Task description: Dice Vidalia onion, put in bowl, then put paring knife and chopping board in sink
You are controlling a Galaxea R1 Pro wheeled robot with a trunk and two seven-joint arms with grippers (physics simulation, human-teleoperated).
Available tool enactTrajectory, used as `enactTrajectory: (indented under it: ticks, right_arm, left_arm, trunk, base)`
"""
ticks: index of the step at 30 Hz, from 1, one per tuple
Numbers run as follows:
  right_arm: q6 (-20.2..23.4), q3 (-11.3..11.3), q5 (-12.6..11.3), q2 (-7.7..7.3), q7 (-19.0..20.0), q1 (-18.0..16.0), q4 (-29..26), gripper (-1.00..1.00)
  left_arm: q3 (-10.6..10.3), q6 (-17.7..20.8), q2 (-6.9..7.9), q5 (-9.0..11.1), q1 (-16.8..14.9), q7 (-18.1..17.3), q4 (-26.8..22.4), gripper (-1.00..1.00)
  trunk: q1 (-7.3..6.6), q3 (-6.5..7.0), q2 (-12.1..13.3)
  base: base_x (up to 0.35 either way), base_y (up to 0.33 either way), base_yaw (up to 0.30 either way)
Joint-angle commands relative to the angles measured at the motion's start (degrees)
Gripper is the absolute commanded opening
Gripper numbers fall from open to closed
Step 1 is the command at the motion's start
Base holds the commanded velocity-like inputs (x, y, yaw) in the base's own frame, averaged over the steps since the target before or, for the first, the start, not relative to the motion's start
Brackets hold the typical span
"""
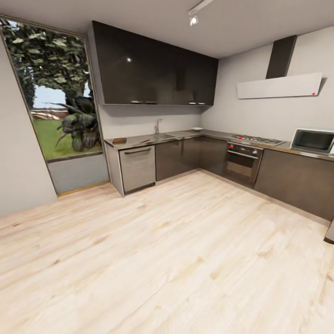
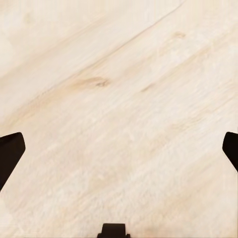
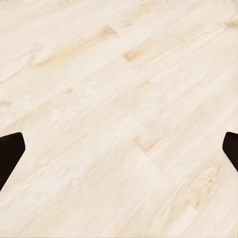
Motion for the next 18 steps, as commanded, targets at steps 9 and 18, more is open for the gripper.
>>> enactTrajectory:
  ticks: [9, 18]
  right_arm:
    - [-0.2, 0.1, 0.0, 0.0, -0.1, 0.0, 0.0, 1.0]
    - [-0.2, 0.2, 0.0, 0.0, -0.1, 0.0, 0.0, 1.0]
  left_arm:
    - [0.0, -0.1, -0.01, 0.0, 0.0, 0.0, 0.0, 1.0]
    - [0.0, -0.1, -0.01, 0.0, 0.0, 0.0, 0.0, 1.0]
  trunk:
    - [0.03, -0.05, 0.0]
    - [0.03, -0.05, 0.0]
  base:
    - [0.303, -0.099, 0.0]
    - [0.303, -0.091, 0.0]
